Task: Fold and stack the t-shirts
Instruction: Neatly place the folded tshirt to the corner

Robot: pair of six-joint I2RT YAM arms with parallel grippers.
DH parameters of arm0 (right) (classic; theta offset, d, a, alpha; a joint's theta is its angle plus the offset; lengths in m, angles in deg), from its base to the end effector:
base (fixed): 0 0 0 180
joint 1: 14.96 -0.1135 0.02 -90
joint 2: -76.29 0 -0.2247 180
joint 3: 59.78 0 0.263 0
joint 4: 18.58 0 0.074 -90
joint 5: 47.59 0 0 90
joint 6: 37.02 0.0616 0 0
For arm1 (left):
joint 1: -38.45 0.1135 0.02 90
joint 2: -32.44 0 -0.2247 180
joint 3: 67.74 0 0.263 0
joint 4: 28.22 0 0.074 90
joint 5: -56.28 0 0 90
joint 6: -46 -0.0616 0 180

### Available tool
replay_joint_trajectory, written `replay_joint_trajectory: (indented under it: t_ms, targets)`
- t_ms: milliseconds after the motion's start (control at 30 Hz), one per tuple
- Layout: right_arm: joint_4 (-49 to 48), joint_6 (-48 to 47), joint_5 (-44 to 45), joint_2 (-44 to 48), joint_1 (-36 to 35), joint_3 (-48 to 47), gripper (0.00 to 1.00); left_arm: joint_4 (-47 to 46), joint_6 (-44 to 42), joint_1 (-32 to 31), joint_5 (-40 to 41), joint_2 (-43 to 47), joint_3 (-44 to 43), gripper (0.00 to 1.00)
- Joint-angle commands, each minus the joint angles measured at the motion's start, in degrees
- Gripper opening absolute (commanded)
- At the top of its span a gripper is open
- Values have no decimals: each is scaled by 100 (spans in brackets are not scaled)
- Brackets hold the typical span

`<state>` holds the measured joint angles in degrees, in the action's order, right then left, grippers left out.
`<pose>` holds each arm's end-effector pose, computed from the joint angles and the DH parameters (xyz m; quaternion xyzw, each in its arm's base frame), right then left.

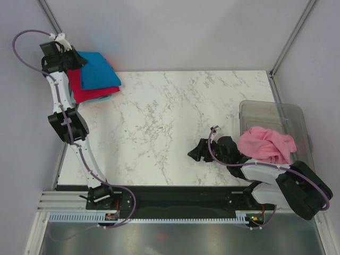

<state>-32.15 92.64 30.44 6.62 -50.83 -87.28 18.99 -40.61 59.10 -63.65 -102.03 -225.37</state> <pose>0.1989 0.1596 0.0834 -0.0249 0.8565 0.3818 0.3465 0.5120 0.1601 0.3254 -0.0313 0.8220 -0.1353 0.5524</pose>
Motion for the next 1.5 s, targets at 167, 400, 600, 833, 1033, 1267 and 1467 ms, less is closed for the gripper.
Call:
replay_joint_trajectory:
  t_ms: [167, 400, 600, 833, 1033, 1267, 1467]
  targets:
    - [-400, -46, -51, 76, -16, 16, 81, -861, 591, 668, -514, -1019, 46, 13]
    - [-444, -28, -16, 111, -16, 59, 81, -1547, 574, 669, 865, -1125, 452, 18]
    - [-470, 15, 72, 182, -16, 103, 81, -2162, 390, 538, 1577, -1283, 426, 28]
    - [-479, -11, 107, 129, -7, 42, 81, -2049, 424, 186, 2272, -925, 337, 100]
    - [-575, 50, 98, 217, -7, 156, 81, -2101, 917, 186, 2572, 482, 1874, 100]
    - [-734, 86, 72, 349, -7, 305, 81, -2074, 1224, 194, 4101, 2229, 3632, 100]
    - [-716, 86, 28, 375, 2, 323, 81, -2339, 1725, 300, 3311, 2777, 4827, 90]
